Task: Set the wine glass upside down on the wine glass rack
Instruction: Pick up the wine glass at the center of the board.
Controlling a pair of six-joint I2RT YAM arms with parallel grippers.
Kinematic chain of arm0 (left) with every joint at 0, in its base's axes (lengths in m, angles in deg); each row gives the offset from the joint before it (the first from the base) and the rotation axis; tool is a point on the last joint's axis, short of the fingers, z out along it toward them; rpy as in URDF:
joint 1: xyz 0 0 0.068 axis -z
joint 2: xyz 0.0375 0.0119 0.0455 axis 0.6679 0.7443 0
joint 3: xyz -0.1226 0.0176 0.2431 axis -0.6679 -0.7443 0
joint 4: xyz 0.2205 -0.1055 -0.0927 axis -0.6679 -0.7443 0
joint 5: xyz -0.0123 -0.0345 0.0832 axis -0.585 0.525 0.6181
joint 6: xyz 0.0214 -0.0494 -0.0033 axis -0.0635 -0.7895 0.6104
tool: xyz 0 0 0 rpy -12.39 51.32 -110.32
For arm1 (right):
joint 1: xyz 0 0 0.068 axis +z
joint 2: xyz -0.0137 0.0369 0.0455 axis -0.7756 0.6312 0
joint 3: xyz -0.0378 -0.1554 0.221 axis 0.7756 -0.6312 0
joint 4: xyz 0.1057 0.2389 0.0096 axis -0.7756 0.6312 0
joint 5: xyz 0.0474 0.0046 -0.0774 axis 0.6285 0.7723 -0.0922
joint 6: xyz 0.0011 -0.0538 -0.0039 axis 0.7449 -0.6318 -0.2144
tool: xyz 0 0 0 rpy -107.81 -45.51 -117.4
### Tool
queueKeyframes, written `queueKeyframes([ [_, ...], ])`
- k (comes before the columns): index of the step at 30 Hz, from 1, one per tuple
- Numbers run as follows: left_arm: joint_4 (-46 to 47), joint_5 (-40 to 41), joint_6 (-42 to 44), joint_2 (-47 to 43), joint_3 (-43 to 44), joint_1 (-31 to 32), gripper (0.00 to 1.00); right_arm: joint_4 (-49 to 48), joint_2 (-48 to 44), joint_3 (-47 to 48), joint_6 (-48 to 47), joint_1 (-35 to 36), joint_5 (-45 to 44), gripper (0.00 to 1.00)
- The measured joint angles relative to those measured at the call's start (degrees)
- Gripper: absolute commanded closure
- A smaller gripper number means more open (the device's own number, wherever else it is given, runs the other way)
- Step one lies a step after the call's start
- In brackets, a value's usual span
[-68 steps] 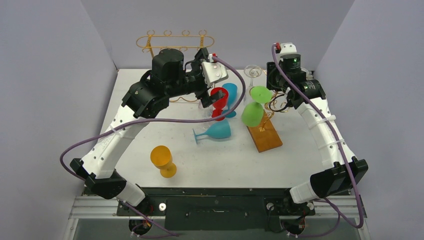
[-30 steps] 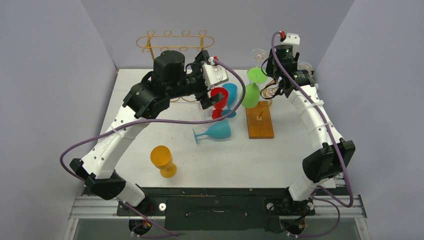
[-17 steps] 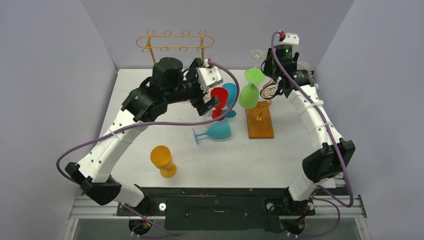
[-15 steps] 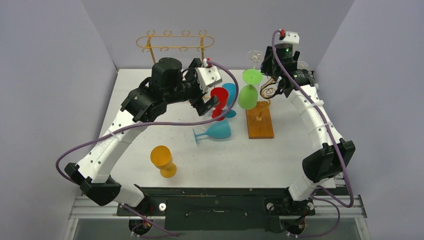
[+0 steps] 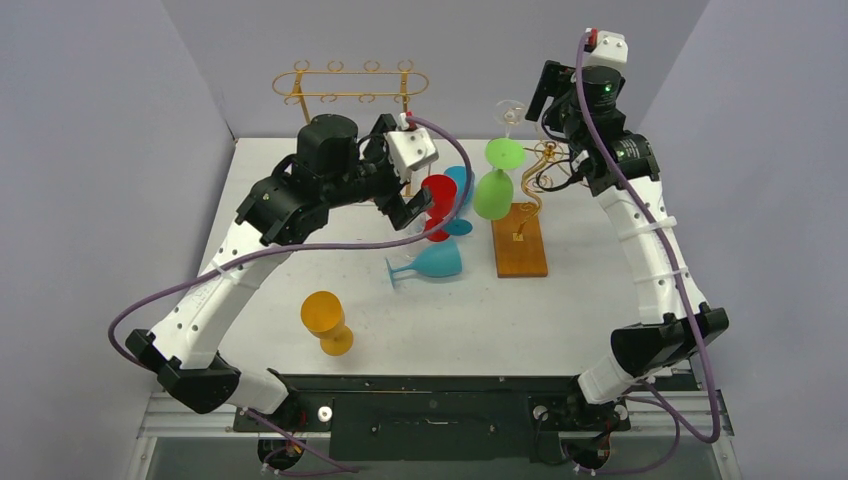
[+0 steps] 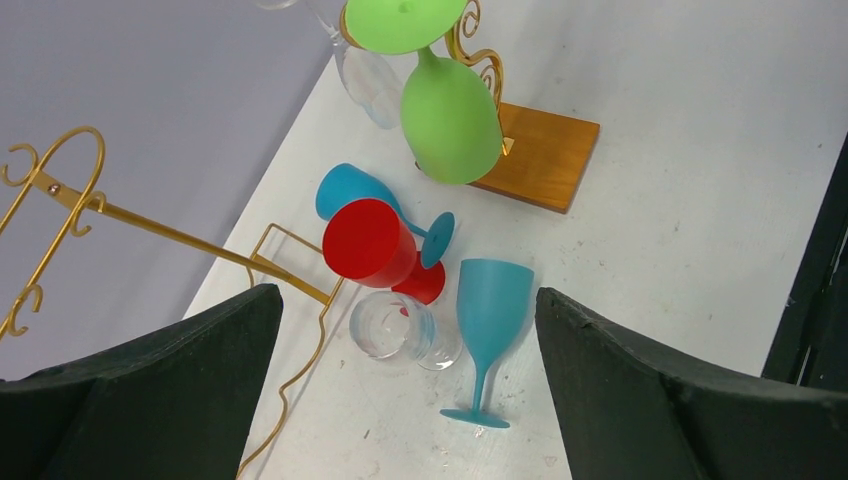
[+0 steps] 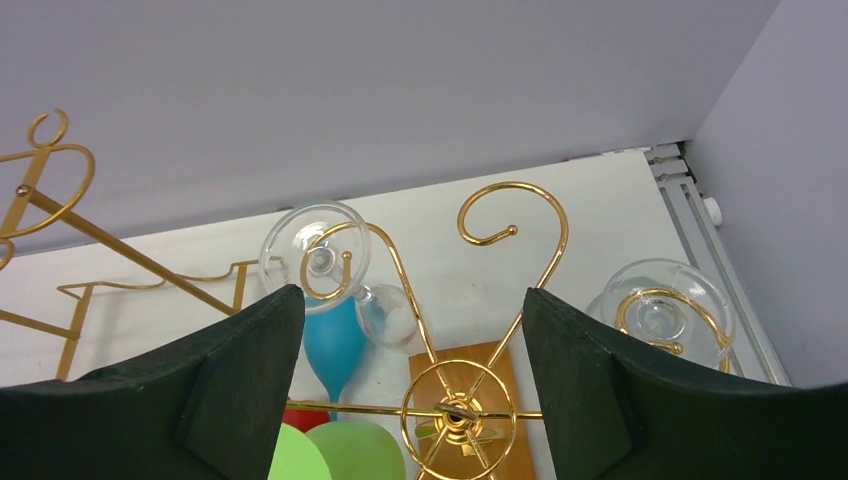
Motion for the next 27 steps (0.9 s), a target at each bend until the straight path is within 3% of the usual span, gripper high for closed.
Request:
queueKeyframes([
  [4,-0.2,0.4,-2.2,0.0,0.2,-1.5,0.04,2.6,-1.8,2.1,0.0,0.3,1.3,0.24],
  [8,-1.7,-0.2,-7.8,0.8,2.8,-7.5,0.04,5.4,-5.5,5.0,-0.5,4.2,1.1,0.23],
  [14,-7.1,-1.7,-14.6,3.4,8.9,-20.8,0.04,7.1,-14.0,3.1,-1.8,25.4,-2.2,0.23],
  [20,-12.8,-1.9,-16.9,2.0,6.2,-31.5,0.04,7.6,-17.4,-9.1,-1.2,40.2,-7.0,0.28],
  [24,-15.6,-1.8,-16.6,-1.6,-1.0,-38.3,0.04,6.9,-16.2,-22.7,0.7,44.6,-8.3,0.32],
  [27,-17.2,-1.5,-16.1,-3.8,-6.1,-39.9,0.04,6.5,-15.5,-33.0,2.4,45.2,-8.4,0.34],
])
